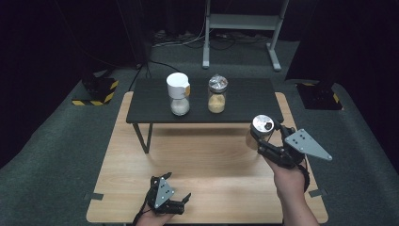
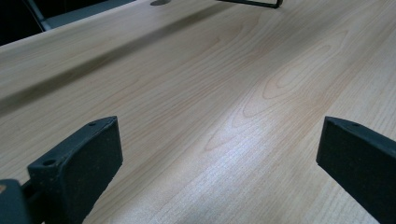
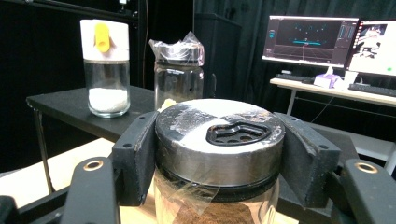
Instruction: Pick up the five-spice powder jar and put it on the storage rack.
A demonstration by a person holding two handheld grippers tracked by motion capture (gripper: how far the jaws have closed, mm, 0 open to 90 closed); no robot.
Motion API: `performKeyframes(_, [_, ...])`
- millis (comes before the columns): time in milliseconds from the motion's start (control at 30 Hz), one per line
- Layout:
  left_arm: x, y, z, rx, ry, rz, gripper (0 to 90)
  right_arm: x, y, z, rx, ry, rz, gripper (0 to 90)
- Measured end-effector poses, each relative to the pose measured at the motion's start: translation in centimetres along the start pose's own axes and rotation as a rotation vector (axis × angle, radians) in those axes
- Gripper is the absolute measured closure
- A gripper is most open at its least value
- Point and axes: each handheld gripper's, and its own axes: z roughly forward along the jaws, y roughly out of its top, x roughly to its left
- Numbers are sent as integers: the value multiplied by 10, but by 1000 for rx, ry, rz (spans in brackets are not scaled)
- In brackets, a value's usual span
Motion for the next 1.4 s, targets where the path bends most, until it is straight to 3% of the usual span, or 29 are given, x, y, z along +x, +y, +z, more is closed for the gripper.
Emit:
performKeyframes(700, [0, 0, 0, -1, -1, 1, 6, -6, 20, 18, -21, -9, -1, 346])
performKeyframes(1100, [0, 0, 0, -2, -1, 0, 6, -10, 26, 26, -30, -23, 23, 346])
performKeyframes(1400, [1, 0, -1, -6, -2, -3, 6, -11, 30, 35, -33, -34, 7, 346])
